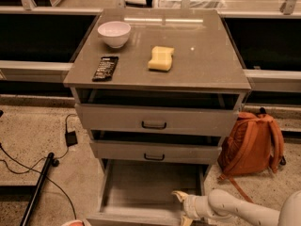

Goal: Close bottom drawer

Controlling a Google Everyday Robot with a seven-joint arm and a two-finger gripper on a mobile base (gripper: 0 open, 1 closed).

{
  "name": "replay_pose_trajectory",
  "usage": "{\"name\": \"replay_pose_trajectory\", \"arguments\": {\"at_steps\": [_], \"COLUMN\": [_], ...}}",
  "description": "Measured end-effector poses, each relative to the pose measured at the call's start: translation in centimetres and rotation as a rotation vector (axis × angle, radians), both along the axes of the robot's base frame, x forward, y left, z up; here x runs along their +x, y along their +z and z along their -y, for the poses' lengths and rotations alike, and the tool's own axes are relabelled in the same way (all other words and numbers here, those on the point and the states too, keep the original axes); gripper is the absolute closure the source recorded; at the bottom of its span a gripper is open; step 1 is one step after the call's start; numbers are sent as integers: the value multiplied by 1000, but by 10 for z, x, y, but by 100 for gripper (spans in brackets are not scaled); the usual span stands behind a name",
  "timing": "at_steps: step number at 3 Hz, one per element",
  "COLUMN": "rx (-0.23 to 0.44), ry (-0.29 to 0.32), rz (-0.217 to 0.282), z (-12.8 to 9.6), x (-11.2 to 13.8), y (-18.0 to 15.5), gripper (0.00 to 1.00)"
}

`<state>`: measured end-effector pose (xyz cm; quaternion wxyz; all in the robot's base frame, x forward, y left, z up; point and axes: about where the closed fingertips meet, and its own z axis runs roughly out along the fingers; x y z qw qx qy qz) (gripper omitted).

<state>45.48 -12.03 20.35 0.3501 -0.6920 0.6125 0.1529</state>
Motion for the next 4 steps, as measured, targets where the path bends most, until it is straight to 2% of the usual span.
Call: {"name": "replay_pose_trajectory", "arguments": {"at_steps": [1, 2, 3, 4], "rx": [0, -11, -14, 6], "ry": [0, -25, -46, -18], "rz": [0, 35, 67, 84], "z": [2, -17, -26, -35], "x": [-1, 14, 25, 18], "y": [2, 6, 12, 30], "gripper": [40, 40, 37, 19]}}
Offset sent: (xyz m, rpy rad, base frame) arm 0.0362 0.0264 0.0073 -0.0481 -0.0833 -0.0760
